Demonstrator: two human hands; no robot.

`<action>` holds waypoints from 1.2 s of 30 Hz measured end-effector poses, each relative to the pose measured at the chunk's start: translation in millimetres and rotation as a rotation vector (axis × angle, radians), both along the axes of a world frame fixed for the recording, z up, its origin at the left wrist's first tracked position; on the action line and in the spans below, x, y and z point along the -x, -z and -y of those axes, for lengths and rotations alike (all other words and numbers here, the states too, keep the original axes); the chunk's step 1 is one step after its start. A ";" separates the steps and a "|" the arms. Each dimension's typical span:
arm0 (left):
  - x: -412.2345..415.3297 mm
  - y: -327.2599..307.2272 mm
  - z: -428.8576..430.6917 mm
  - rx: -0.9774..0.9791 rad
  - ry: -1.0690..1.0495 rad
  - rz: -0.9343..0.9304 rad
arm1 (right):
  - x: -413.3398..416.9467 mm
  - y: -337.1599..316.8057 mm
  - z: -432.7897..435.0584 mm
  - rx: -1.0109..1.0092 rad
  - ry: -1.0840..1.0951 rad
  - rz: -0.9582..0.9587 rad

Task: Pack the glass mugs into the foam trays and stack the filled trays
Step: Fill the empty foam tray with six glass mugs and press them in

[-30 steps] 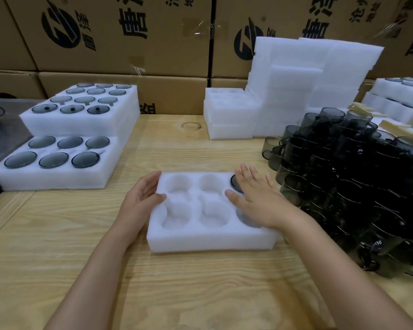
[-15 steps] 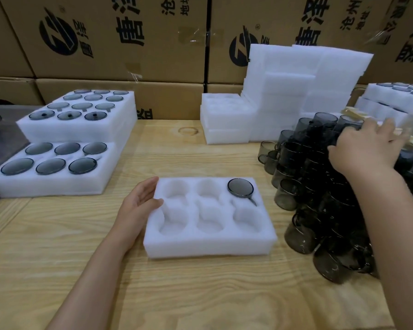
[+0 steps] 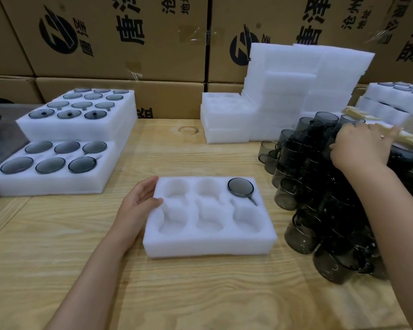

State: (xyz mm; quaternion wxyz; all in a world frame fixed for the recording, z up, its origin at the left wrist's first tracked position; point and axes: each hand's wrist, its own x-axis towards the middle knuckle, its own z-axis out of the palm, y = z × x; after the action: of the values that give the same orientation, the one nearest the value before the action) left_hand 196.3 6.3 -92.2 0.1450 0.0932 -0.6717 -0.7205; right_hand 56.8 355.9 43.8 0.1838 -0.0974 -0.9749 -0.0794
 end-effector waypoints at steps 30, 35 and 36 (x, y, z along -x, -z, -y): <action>0.9 -2.9 -3.3 -0.019 -0.010 -0.002 | -27.7 22.9 147.5 0.541 -1.089 0.724; 0.5 -2.3 -3.0 -0.010 -0.013 0.002 | -26.1 34.9 150.5 0.393 -1.099 0.683; 0.7 -2.7 -3.2 -0.011 -0.017 0.004 | -26.6 39.5 152.1 0.361 -1.101 0.679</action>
State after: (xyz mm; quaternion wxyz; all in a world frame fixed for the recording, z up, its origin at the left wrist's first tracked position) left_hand 195.7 9.5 -89.5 0.1493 0.1012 -0.6672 -0.7227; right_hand 83.5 203.9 4.3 -0.1387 0.4155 -0.8839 0.1639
